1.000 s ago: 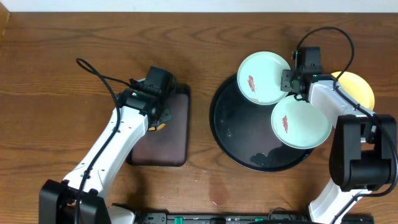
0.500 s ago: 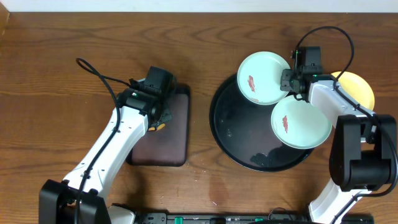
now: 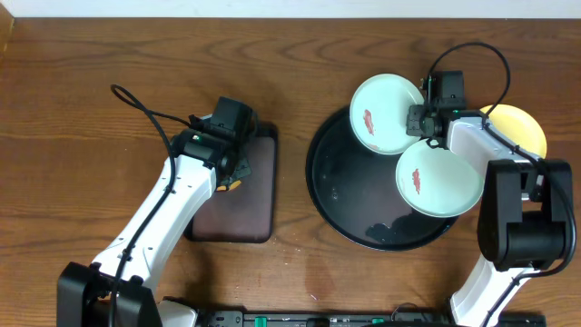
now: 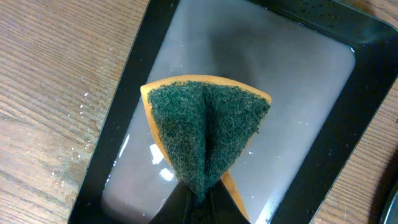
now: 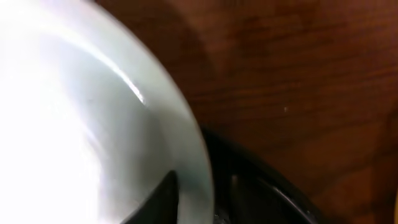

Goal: Clean dirty plates on tray and stack at the side
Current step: 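Move the right gripper to the rim of the upper green plate, then drag the green plate with the right gripper to the tray center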

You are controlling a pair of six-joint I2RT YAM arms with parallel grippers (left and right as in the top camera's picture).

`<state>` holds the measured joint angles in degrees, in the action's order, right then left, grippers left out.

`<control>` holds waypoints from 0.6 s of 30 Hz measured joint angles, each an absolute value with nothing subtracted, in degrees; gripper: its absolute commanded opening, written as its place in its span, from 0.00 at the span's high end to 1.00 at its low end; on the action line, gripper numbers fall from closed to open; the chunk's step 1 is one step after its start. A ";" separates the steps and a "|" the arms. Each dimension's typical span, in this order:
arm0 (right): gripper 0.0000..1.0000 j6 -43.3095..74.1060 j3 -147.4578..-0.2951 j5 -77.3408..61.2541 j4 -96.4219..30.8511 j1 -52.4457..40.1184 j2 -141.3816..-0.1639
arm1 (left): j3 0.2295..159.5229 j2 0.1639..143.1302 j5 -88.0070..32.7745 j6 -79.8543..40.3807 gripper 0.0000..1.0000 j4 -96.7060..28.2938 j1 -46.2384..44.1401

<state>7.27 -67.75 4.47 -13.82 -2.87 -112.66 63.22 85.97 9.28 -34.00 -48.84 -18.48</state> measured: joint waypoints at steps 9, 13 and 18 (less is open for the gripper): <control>0.99 7.55 -67.83 -1.98 -12.53 -2.87 -112.22 | 63.22 85.97 9.30 -34.00 0.92 -48.86 -18.48; 0.99 7.55 -67.83 -5.26 -12.62 -3.33 -112.25 | 63.22 85.97 9.28 -34.00 0.92 -48.84 -18.48; 0.99 7.53 -67.81 -8.12 -12.71 -6.04 -112.25 | 63.22 85.97 9.30 -34.00 0.92 -48.86 -18.48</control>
<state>7.53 -67.81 -8.12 -12.71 -6.04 -112.25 63.22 85.97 9.30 -34.00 -48.86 -18.48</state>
